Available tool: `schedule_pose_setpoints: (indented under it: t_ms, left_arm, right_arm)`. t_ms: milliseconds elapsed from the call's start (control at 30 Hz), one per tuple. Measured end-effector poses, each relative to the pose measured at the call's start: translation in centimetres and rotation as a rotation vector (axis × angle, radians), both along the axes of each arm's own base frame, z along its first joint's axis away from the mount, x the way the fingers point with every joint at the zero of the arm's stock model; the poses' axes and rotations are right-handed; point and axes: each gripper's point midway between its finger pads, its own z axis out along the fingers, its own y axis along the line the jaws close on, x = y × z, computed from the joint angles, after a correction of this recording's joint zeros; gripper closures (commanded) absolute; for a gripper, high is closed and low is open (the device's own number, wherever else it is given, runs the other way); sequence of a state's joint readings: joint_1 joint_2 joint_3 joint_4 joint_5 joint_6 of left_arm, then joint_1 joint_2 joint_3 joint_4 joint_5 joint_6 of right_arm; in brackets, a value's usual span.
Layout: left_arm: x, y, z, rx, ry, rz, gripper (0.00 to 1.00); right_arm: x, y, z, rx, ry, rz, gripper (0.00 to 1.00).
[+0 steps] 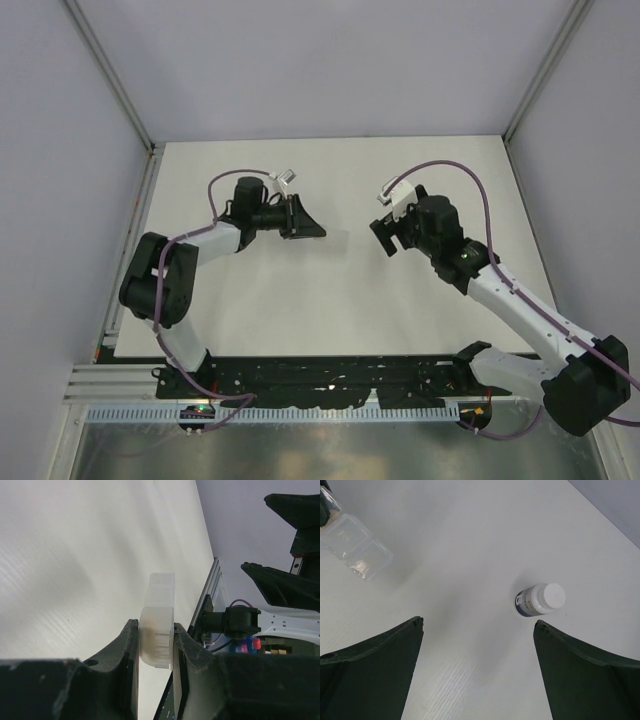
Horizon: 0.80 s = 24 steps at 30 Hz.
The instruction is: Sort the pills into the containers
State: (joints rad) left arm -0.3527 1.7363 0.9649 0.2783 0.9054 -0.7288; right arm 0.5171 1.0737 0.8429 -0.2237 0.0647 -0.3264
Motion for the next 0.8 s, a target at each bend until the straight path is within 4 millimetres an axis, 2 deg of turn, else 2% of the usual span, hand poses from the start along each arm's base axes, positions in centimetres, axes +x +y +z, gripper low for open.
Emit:
schedule_pose_setpoints:
  t_ms: [167,300,533,800]
  left_arm:
    - [0.9,-0.3,-1.4,-0.006,0.073,0.044,1.00]
    - [2.2,-0.5,-3.1,0.010,0.132,0.082,0.94]
    - [4.2,-0.7,-3.8,0.073,0.154,0.142,0.86]
    - [4.6,-0.7,-5.2,0.152,0.186,0.162,0.82]
  right_arm:
    - [0.5,0.2,-0.1,-0.007,-0.014,0.006,0.05]
    - [0.5,0.2,-0.7,-0.022,-0.014,0.013,0.05]
    - [0.5,0.1,-1.2,-0.053,-0.016,0.021,0.05]
    - [0.7,0.1,-1.8,-0.069,-0.002,0.028,0.05]
